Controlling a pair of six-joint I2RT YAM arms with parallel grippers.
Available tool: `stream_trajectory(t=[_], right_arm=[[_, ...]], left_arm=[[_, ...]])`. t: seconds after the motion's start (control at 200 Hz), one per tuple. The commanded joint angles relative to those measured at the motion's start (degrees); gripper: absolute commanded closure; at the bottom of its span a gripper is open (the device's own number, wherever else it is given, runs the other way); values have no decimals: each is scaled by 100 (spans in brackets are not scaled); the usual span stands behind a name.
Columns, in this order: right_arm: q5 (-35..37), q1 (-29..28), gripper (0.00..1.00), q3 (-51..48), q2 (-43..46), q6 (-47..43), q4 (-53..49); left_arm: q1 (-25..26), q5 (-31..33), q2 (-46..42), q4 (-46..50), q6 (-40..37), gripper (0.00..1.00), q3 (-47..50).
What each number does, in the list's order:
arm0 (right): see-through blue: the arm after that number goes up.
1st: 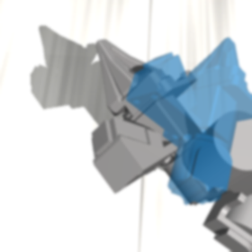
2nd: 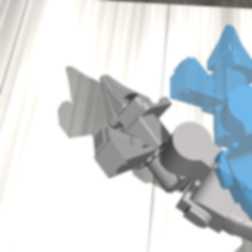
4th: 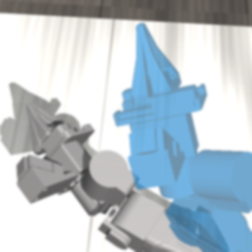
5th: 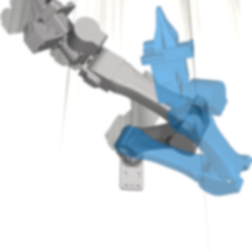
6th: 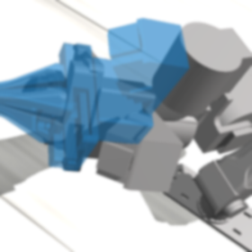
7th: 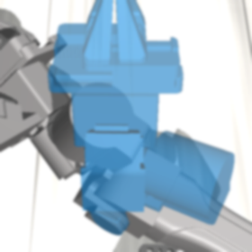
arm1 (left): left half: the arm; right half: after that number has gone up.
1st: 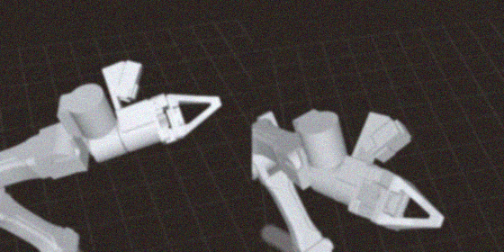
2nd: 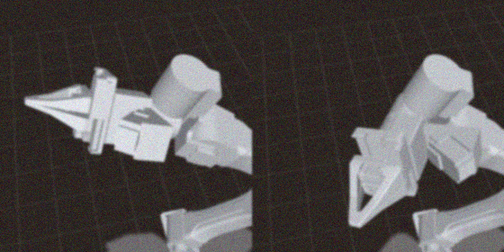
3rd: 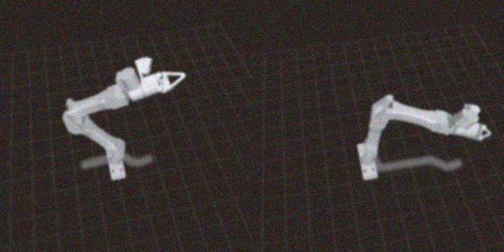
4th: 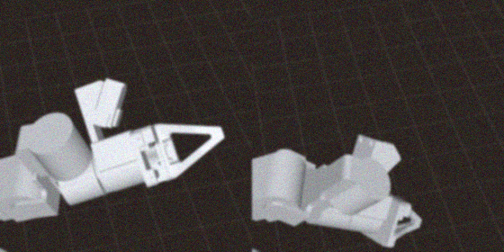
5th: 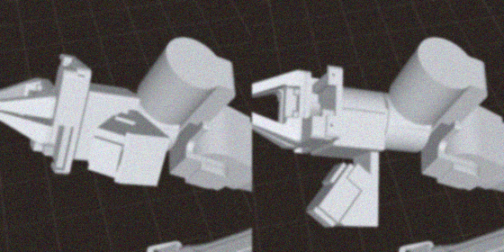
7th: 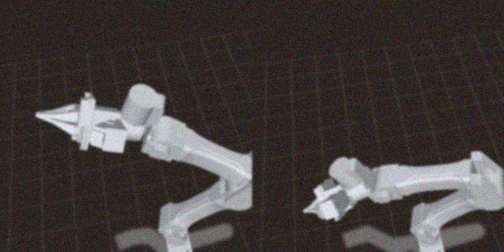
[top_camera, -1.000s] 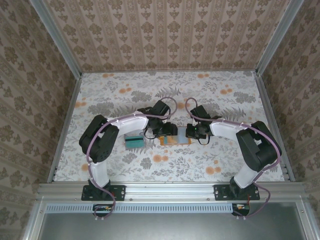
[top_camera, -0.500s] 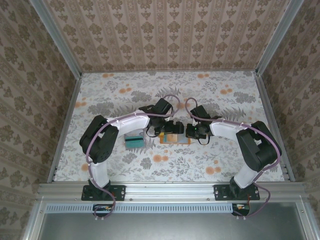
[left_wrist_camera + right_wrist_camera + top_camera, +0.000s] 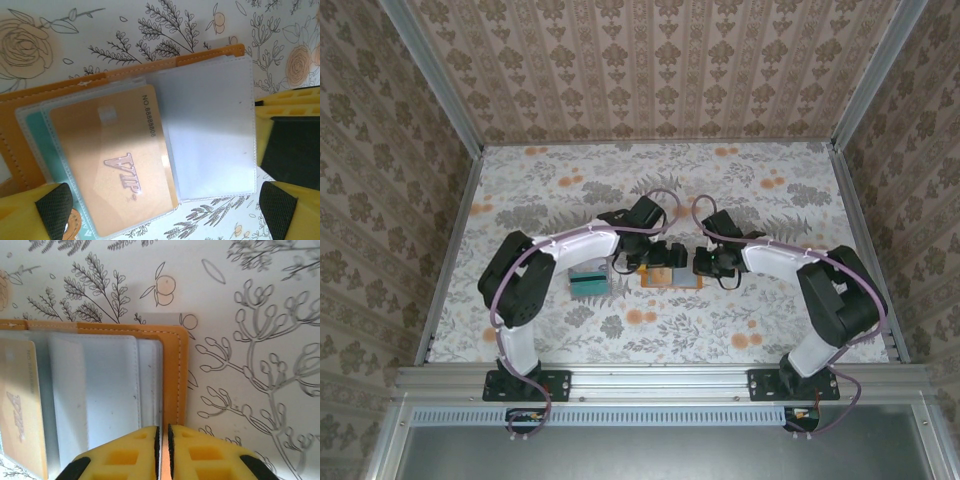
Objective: Take the credit cards out of the card holder
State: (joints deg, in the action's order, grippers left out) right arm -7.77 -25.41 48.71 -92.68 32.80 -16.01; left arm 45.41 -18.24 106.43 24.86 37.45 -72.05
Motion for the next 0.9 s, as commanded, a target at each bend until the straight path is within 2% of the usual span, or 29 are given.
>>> stream_trajectory(t=[0.0,0.095,0.205,0.35,0.4,0.47,0.555,0.895], right_arm=[[207,27,81,170,377,-89,-272],[-190,12,80,264,444,-92,-109],[-534,-113,80,386,403,0,83],[-1007,-263,80,542,114,231,383],[-1198,-271,80,557,-33,382,531],[-1364,-278,81,544,-197,552,700],[-1441,-280,83,555,-356,671,747],[-1721,-280,85,604,-759,878,901]], left_arm=[[-154,156,-342,124,-35,2,215],[-284,161,-360,129,-18,10,351],[-362,98,-344,31,-10,26,458],[-373,-2,-153,-82,-6,56,427],[-366,-26,-102,-103,-1,63,408],[-366,0,-71,-135,7,65,420],[-379,7,-4,-141,8,73,403],[-401,84,227,10,43,75,424]])
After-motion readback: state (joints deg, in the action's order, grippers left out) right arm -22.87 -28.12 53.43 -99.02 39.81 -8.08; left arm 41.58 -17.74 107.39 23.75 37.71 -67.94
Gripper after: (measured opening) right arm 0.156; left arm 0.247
